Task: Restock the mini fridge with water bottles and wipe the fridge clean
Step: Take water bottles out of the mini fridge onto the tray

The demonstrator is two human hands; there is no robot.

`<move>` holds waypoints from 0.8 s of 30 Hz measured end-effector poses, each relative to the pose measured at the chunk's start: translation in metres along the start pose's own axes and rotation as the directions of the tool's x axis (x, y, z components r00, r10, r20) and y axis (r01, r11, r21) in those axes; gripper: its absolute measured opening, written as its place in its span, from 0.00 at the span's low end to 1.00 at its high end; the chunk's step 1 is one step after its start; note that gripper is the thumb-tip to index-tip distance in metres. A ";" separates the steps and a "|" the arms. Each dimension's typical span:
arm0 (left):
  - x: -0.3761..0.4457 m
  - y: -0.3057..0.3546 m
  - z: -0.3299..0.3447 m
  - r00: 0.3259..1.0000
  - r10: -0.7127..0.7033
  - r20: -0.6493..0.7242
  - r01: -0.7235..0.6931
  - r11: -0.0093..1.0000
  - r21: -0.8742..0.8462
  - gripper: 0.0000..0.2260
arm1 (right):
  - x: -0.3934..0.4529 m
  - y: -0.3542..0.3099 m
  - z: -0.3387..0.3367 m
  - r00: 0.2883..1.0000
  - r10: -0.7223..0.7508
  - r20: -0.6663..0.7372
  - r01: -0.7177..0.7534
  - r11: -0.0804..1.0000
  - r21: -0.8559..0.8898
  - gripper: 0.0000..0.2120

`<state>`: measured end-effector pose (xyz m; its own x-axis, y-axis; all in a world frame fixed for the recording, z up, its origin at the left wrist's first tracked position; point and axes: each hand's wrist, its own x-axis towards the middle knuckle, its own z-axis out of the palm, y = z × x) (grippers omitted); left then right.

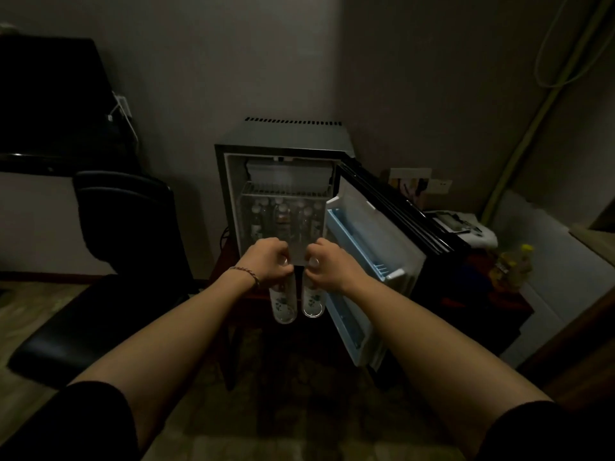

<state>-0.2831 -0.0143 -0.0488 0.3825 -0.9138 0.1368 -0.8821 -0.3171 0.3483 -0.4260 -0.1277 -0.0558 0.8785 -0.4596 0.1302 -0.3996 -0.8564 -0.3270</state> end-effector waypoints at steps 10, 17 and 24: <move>-0.046 0.049 0.007 0.984 0.180 -0.008 -0.180 0.983 -0.048 0.07 | -0.079 -0.005 -0.015 0.988 0.148 -0.049 -0.150 0.988 -0.032 0.11; -0.070 0.087 0.039 0.953 0.301 0.030 -0.297 0.950 -0.092 0.07 | -0.144 0.016 -0.014 0.963 0.266 -0.043 -0.268 0.962 -0.057 0.12; -0.075 0.140 0.070 0.932 0.359 0.046 -0.351 0.928 -0.121 0.10 | -0.187 0.056 -0.024 0.937 0.349 -0.036 -0.348 0.937 0.015 0.07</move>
<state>-0.4546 -0.0080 -0.0748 0.0273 -0.9774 0.2094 -0.9201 0.0573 0.3875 -0.6191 -0.0956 -0.0758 0.6739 -0.7376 0.0417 -0.6767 -0.6390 -0.3657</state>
